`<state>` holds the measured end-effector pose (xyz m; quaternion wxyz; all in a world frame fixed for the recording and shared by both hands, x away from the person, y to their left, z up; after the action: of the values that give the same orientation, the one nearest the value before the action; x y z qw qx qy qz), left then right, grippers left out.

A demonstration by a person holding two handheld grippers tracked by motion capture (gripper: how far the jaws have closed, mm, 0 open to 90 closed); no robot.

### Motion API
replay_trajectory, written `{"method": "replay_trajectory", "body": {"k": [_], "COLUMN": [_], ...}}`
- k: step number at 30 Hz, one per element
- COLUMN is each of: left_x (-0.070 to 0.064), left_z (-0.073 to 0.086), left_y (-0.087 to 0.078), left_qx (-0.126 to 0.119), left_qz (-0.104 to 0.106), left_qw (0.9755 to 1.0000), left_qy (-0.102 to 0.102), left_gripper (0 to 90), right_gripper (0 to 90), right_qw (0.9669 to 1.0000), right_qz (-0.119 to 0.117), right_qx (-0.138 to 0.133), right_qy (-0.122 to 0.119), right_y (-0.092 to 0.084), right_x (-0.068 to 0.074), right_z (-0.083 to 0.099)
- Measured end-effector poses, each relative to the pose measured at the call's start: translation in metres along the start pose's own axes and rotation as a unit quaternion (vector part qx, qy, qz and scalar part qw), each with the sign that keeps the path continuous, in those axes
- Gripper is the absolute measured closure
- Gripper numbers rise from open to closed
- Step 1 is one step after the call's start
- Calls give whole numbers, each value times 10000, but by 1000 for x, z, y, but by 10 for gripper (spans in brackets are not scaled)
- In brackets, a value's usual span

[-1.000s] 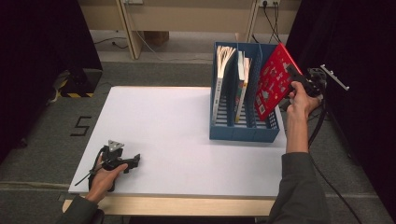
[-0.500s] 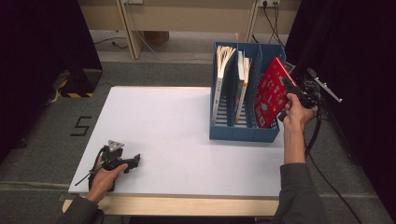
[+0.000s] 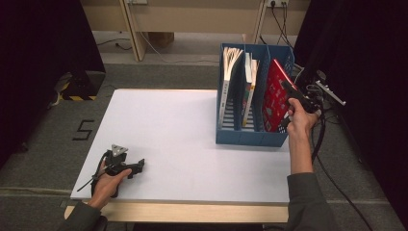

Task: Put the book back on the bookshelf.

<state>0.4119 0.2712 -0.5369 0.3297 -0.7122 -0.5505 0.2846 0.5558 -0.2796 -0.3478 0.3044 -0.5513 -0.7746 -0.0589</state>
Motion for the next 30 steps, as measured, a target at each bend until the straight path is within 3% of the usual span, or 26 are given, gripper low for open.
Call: {"method": "replay_trajectory", "body": {"k": [9, 12, 15, 22, 30], "left_x": [0, 0, 0, 0, 0], "left_z": [0, 0, 0, 0, 0], "left_y": [0, 0, 0, 0, 0], "left_qx": [1, -2, 1, 26, 28], "left_qz": [8, 11, 19, 9, 9], "left_qw": [10000, 10000, 10000, 10000, 10000], "left_qy": [2, 0, 8, 31, 33], "left_gripper": [120, 120, 118, 116, 116], "right_gripper": [623, 587, 581, 594, 595], "right_qw": [9997, 9997, 9992, 9986, 9978], "right_qz": [-67, -142, -73, -127, -151], "right_qx": [126, 168, 325, 462, 492], "right_qy": [-173, -51, -212, -230, -412], "right_y": [2, 0, -7, -24, -14], "right_x": [13, 12, 9, -4, 2], "right_z": [9, 12, 20, 45, 52]}}
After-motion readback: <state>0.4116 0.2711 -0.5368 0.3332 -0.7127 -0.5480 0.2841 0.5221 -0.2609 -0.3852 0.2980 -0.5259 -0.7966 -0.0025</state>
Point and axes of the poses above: each handheld gripper's, and its own axes: y roughly forward along the jaws, z roughly out of its underside, x roughly to its left, the point moved 5 cm from there along y, roughly forward along the jaws, and after that the axes turned 10 degrees about x, right-handed, at the moved point
